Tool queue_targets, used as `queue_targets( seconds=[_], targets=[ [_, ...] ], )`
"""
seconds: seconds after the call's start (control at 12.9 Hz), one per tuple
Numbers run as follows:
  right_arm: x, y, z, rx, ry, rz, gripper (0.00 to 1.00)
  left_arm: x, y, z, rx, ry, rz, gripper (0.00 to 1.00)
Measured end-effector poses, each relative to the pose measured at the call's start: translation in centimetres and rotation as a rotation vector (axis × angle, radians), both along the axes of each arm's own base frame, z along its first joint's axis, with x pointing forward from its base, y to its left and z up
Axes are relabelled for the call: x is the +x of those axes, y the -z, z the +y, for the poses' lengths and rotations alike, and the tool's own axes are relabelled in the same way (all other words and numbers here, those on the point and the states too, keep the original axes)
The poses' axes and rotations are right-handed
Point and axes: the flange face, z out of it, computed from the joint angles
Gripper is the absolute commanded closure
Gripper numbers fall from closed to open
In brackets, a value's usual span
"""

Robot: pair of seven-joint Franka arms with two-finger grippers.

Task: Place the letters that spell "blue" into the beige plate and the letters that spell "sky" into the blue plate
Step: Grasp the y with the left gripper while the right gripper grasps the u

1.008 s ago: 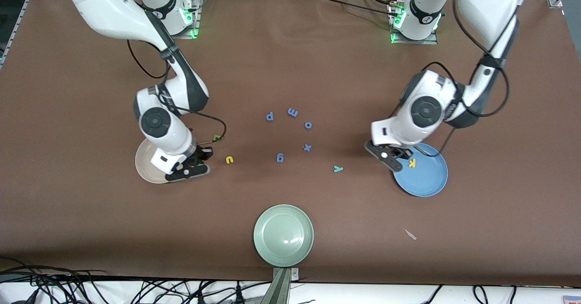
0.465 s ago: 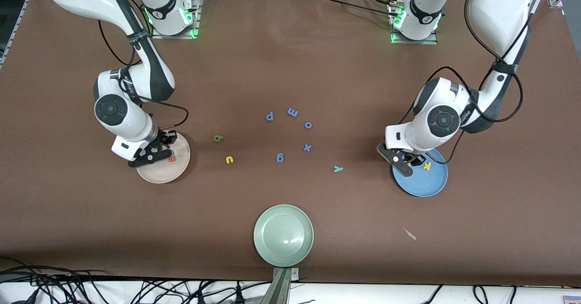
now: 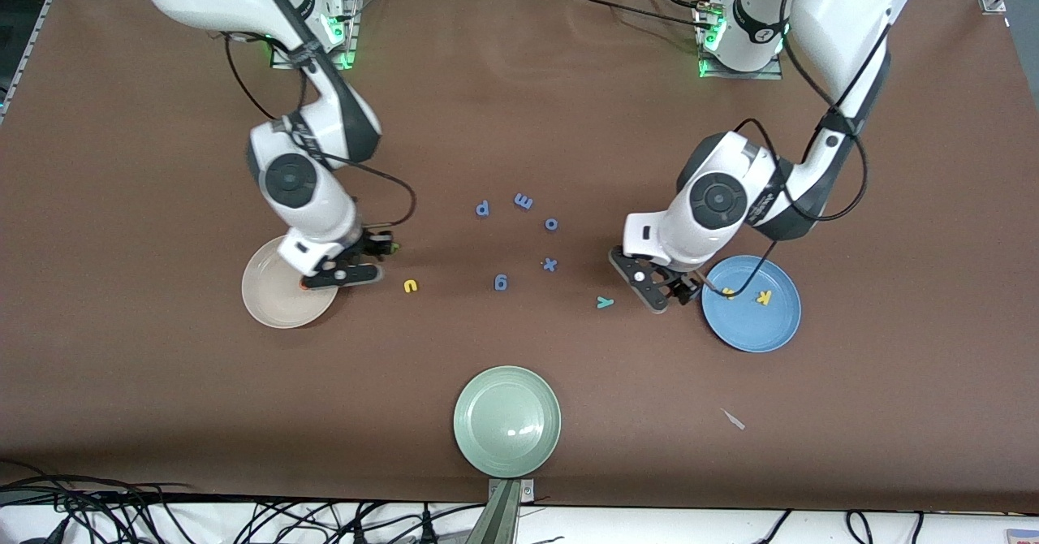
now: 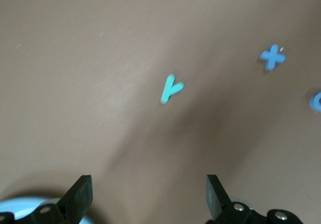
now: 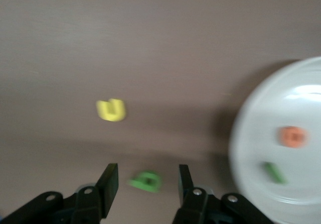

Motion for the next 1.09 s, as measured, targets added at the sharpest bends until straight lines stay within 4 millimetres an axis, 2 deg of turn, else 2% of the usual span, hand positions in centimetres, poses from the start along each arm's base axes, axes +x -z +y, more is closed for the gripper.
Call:
queue_targets(
  seconds=[0.16, 0.31, 0.47, 0.62, 0.85, 0.93, 1.09],
  targets=[
    [0.1, 2.9, 3.4, 0.028, 0.007, -0.015, 0.43, -0.2, 2.8, -2.4, 0.039, 0.084, -0.005, 0.0],
    [0.4, 5.5, 3.8, 0.046, 0.011, -0.023, 0.43, -1.9, 5.6, -5.8, 0.088, 0.196, -0.015, 0.0],
    [0.7, 6.4, 3.7, 0.041, -0.003, -0.038, 0.43, -3.1, 7.4, -8.3, 0.107, 0.272, -0.036, 0.02],
    [1.0, 6.5, 3.3, 0.022, -0.02, -0.053, 0.43, -2.9, 8.3, -9.1, 0.087, 0.302, -0.066, 0.05],
    [1.2, 6.5, 3.0, 0.021, -0.021, -0.062, 0.44, -1.8, 8.8, -8.7, 0.063, 0.393, -0.101, 0.11],
    [1.3, 6.6, 3.1, 0.027, -0.021, -0.068, 0.45, -1.5, 9.2, -8.3, 0.061, 0.413, -0.103, 0.18],
    [1.2, 7.1, 3.1, 0.03, -0.022, -0.07, 0.51, -1.2, 10.0, -7.8, 0.064, 0.437, -0.105, 0.36]
  ],
)
